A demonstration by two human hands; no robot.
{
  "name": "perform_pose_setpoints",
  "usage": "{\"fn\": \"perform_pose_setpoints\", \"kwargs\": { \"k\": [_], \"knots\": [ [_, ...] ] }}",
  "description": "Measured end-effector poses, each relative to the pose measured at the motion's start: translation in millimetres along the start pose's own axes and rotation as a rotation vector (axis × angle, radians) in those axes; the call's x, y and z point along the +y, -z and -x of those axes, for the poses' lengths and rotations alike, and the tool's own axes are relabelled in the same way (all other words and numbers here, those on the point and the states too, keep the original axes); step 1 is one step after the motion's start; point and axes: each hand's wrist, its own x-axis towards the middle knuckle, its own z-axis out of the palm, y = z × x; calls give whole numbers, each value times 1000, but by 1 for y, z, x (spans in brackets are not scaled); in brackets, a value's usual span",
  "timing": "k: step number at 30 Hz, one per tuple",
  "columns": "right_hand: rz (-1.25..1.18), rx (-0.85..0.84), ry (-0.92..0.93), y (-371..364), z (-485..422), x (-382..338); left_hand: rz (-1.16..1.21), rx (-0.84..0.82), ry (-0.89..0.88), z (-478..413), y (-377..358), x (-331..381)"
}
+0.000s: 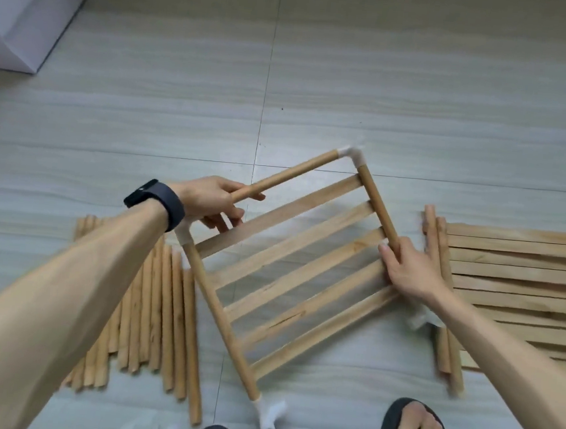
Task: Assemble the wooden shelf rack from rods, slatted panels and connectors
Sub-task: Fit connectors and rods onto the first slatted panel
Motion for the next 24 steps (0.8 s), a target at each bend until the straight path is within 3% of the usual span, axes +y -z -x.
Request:
{"fn": "perform_pose_setpoints", "kwargs": {
  "k": [3,6,9,13,18,21,24],
  "knots": [
    [-8,66,-30,-9,3,19,-469,326,-53,-26,-14,17],
    [32,55,-76,-20,6,25,-427,538,-136,-44,-29,22],
    [123,66,-100,-28,7,32,-403,557,-139,-45,-49,8],
    [184,95,-73,-28,10,32,-275,700,-103,-21,-92,-26],
    [224,209,-14,-28,28,25,-135,687,15,29,-159,-71],
    [329,216,172,-37,50,23,60,659,126,49,-185,-90],
    [599,27,457,-64,79,21,161,595,142,53,-195,-95]
  ]
}}
